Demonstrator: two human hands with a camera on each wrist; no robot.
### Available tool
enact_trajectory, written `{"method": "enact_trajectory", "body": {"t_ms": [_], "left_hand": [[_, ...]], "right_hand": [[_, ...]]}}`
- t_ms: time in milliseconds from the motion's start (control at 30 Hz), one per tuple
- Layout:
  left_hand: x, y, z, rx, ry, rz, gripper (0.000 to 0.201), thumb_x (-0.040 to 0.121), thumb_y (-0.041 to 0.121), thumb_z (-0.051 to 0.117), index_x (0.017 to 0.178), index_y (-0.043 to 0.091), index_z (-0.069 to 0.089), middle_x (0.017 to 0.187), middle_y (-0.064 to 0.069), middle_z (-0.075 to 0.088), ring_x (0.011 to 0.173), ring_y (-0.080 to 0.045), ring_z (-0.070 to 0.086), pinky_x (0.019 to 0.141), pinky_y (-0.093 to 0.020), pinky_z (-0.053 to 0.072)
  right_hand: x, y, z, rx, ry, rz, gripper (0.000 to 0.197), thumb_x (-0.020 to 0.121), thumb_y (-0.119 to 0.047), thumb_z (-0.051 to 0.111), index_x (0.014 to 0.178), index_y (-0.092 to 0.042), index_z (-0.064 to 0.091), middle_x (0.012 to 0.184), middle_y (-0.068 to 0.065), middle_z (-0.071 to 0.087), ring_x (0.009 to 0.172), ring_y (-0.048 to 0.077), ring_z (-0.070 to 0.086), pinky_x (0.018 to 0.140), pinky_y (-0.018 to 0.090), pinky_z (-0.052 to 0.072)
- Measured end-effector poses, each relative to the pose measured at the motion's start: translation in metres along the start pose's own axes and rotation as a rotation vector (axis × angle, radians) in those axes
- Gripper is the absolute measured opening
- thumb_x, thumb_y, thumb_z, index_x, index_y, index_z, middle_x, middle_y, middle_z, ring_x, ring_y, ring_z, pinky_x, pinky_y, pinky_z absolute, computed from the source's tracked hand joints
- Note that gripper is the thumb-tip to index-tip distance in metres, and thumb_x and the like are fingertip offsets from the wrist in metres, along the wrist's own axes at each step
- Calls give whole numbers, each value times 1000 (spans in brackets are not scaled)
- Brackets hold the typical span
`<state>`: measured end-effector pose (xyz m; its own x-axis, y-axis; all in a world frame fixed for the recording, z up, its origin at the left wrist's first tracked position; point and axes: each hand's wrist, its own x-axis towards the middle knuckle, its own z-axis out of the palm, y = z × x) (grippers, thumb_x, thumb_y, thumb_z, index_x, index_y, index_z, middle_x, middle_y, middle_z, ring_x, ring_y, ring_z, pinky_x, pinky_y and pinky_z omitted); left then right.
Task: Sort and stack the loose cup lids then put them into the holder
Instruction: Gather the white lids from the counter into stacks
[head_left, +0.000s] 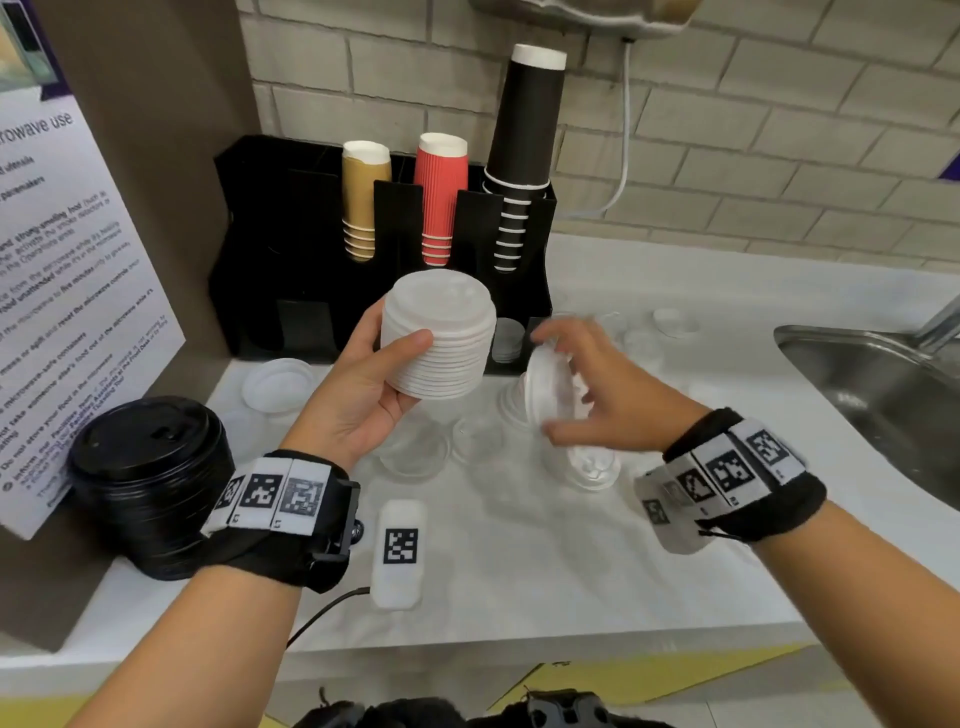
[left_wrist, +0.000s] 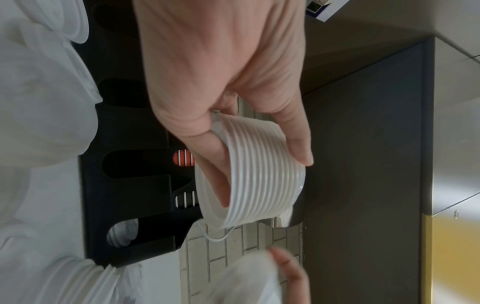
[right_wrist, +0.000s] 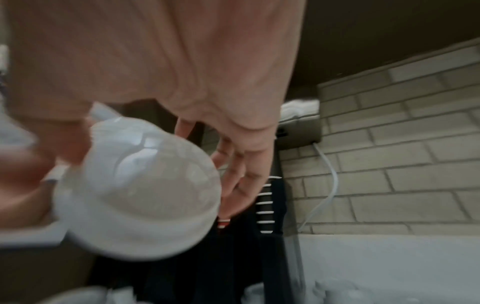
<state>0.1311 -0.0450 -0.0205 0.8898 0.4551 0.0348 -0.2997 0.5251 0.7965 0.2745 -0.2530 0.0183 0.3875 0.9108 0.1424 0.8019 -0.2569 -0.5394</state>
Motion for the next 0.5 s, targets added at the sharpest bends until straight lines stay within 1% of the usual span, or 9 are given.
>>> {"method": "enact_trajectory", "body": {"t_ms": [67,100,133,167,233,300,367,433,500], "left_hand": [[0,-3,3,-3,1,-6,64,74,14,68,135,26,51,123,2,65,104,-12,70,73,-26,58],[0,-6,5,2,1,-10,66,73,14,69,136,26,51,124,2,65,104,-13,70,73,-26,58],[0,-8,7,8,0,-16,68,72,14,70,137,25,50,125,1,65,104,-13,70,74,-27,58],[-1,-10,9,16,-3,-23,71,71,14,71,138,25,50,125,-1,64,105,-15,69,74,-27,58],[-1,-14,12,33,-14,-34,73,69,14,73,137,26,50,128,-3,63,107,-17,69,74,-27,58],[-2,-17,14,53,-34,-46,72,68,14,75,135,28,51,130,-5,62,109,-18,68,74,-28,58],[-2,-19,14,82,-54,-55,71,68,13,76,133,31,53,131,-6,62,111,-20,67,74,-28,58],[-3,-20,13,119,-84,-68,71,67,12,78,131,33,55,130,-6,63,112,-22,67,75,-30,58],[-3,-21,14,149,-120,-89,73,67,10,81,132,33,55,129,-7,64,113,-25,66,75,-31,58]], "right_hand": [[8,-7,-1,240,239,11,69,74,-23,78,120,-46,31,110,-15,38,95,1,49,68,14,48],[12,-12,0,346,319,9,64,78,-25,75,117,-49,31,109,-15,41,91,-3,52,67,15,50],[15,-17,2,410,366,-5,58,81,-29,72,117,-50,32,109,-15,43,89,-6,54,66,15,51],[18,-23,5,425,386,-21,53,82,-33,68,117,-49,32,110,-16,45,88,-7,55,65,15,51],[23,-30,10,364,385,-50,49,84,-37,66,122,-43,36,112,-17,48,89,-6,55,66,14,49],[27,-33,12,254,385,-78,48,85,-34,67,125,-34,41,114,-16,51,93,-5,52,71,10,44],[31,-34,11,164,392,-90,43,86,-30,69,124,-27,49,116,-11,52,96,-7,49,76,7,37],[33,-36,8,122,391,-98,40,85,-29,70,122,-25,56,118,-7,53,100,-9,48,82,4,35],[35,-40,6,114,354,-111,36,85,-26,70,119,-24,62,118,-5,56,105,-6,50,88,8,37]]}}
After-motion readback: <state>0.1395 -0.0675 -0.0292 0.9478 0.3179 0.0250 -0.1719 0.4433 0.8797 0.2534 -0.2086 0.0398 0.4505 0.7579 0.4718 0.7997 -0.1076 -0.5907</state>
